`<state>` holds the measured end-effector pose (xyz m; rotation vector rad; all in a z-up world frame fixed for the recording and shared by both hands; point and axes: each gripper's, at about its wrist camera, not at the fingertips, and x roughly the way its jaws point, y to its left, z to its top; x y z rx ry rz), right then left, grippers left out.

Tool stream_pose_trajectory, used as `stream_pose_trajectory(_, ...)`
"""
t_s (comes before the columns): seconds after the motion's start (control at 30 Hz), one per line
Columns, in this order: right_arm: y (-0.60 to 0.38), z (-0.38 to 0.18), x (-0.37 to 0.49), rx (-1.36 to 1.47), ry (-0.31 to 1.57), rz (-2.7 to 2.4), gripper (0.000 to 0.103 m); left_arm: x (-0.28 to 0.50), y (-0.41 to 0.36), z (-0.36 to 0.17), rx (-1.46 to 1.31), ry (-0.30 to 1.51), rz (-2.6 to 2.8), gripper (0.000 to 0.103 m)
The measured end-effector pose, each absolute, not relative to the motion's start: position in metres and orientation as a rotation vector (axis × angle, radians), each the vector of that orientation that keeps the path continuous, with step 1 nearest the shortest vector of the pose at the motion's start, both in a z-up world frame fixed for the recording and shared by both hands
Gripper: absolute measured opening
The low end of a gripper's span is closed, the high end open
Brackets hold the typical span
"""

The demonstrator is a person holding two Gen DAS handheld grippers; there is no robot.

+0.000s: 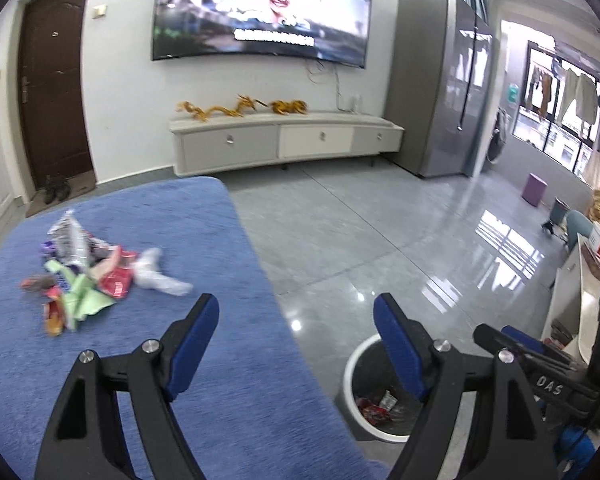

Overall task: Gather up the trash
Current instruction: 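Return both open tools to the remaining wrappers on the rug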

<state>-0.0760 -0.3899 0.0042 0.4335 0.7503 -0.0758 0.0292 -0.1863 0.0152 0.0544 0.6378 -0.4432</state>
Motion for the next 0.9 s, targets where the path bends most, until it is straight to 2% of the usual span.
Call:
stream_pose_trajectory(0.23, -0.354, 0.030, -0.077, 0.372, 0.715, -0.019, 0.074, 0.019, -0.139, 0.023, 0.014, 0.601, -0.382, 0.079)
stream_pose_trajectory(0.9, -0.261, 0.074, -0.078, 0.235, 0.652, 0.115, 0.074, 0.005, -0.006, 0.049, -0.099, 0.478, -0.188, 0.079)
